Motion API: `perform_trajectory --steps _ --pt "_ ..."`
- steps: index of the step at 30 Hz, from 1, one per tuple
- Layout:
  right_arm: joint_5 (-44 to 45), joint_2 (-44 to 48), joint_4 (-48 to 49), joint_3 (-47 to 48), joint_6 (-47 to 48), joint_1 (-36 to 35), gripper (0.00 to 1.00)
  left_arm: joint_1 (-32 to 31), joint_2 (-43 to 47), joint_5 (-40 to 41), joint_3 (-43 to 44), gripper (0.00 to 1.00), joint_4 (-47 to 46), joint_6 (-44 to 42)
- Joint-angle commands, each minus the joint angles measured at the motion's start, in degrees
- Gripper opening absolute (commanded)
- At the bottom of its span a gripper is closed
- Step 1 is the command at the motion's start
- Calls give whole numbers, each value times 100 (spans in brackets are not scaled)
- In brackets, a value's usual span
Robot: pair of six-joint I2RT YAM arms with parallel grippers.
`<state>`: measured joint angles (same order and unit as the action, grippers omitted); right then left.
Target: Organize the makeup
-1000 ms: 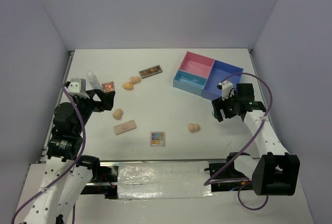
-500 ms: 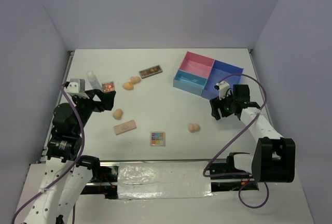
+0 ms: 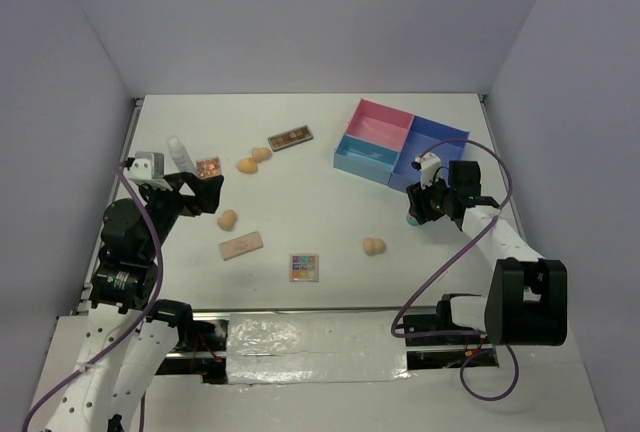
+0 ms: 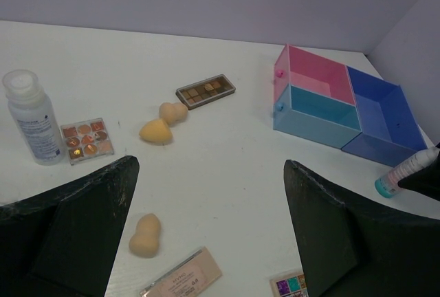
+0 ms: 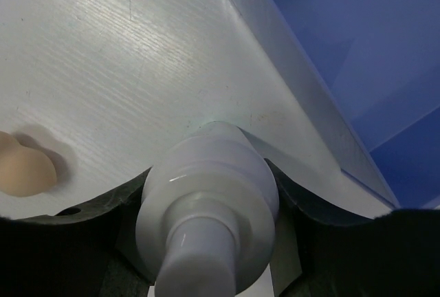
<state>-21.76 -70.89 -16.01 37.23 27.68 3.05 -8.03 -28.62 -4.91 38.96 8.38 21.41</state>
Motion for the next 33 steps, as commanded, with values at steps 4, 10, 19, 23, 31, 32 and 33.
perform_trajectory --steps 4,10,19,23,31,32,33 --pt "-109 -249 318 21 115 29 47 -5 58 -133 -99 99 -381 100" --pt "-390 -154 90 214 237 29 26 -5 50 -134 -99 99 -417 65" --pt "-1295 480 -1007 1135 405 20 10 -5 129 -81 -204 99 -434 39" --pt "-1647 603 -1299 1522 142 20 9 -5 138 -72 -222 99 -425 30" --pt "-1630 59 -1308 2646 -965 29 9 -5 -29 -37 -126 99 -381 -49" --pt "-1595 -38 -1308 2753 -1184 29 9 -5 -56 -37 -108 99 -372 -58" --pt "-1525 -134 -1273 2850 -1308 29 10 -5 -99 -45 -91 99 -372 -58"
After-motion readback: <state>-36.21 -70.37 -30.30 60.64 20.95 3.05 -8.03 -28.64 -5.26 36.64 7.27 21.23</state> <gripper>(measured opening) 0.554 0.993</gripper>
